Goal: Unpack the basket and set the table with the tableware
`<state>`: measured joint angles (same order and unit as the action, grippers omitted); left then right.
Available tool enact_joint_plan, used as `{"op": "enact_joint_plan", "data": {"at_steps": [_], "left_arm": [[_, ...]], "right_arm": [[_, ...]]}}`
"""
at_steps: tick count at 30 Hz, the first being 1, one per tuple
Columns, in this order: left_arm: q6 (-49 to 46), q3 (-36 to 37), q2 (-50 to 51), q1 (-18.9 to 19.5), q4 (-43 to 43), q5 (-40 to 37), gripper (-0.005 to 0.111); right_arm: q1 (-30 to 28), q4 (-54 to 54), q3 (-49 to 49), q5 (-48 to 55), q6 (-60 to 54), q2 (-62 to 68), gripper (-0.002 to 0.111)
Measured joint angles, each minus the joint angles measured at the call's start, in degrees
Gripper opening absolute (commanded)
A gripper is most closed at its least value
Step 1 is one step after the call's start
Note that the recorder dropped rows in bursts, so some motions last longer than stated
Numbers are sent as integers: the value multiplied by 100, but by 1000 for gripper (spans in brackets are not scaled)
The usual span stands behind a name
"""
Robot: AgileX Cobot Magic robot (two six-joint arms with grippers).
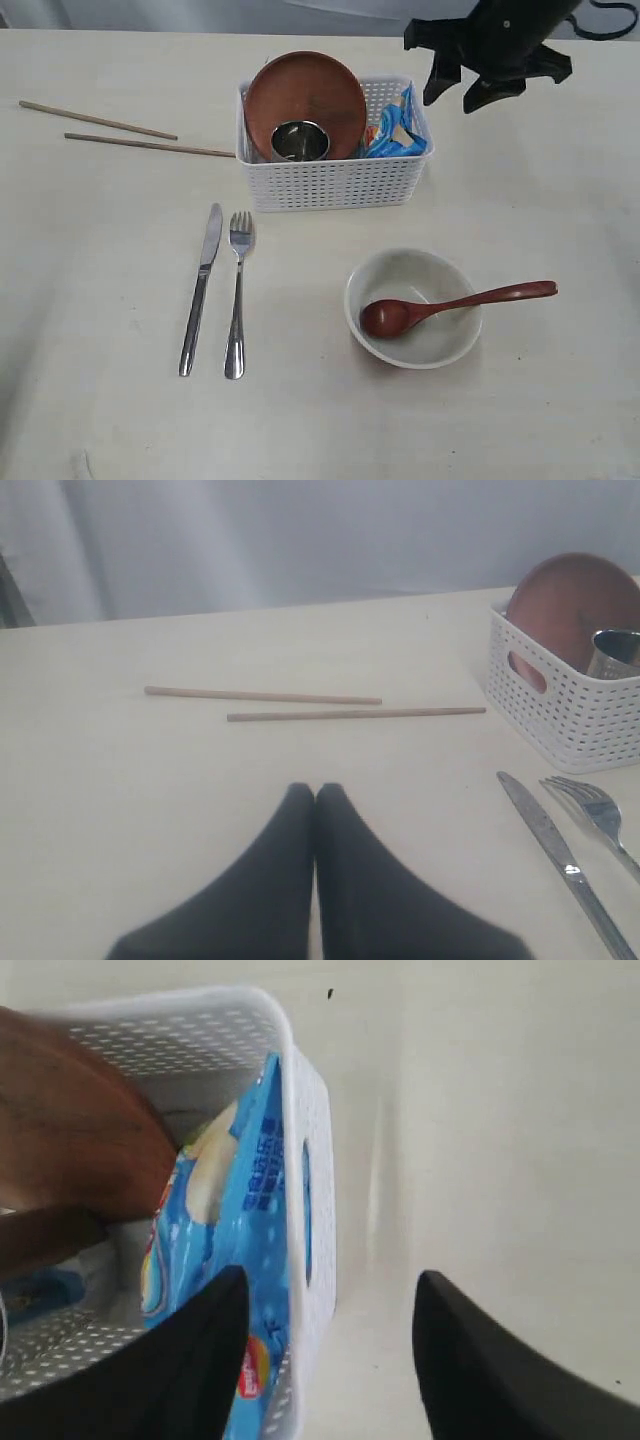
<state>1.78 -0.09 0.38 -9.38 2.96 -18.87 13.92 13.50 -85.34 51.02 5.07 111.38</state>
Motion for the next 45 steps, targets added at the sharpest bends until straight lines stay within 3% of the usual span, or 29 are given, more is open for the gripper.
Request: {"op": "enact_joint_plan", "data": {"at_steps": [5,10,19,34,42,45], "left_arm": [[0,0,0,0,0,0,0],[0,0,0,0,0,0,0],[0,0,0,0,0,0,0],[0,0,0,0,0,0,0],[0,0,0,0,0,0,0],[0,0,0,0,0,0,0]], "right_arm": [[109,-11,-768,299,-31,799,49],[109,-254,-883,246,27,896,49],[144,-374,-906,368,27,1148,0],[230,-233,-1126,-1134,1003,1349,0],[230,183,-3079,125,695,2506,0],[244,330,-3837,711,427,2855,11]]}}
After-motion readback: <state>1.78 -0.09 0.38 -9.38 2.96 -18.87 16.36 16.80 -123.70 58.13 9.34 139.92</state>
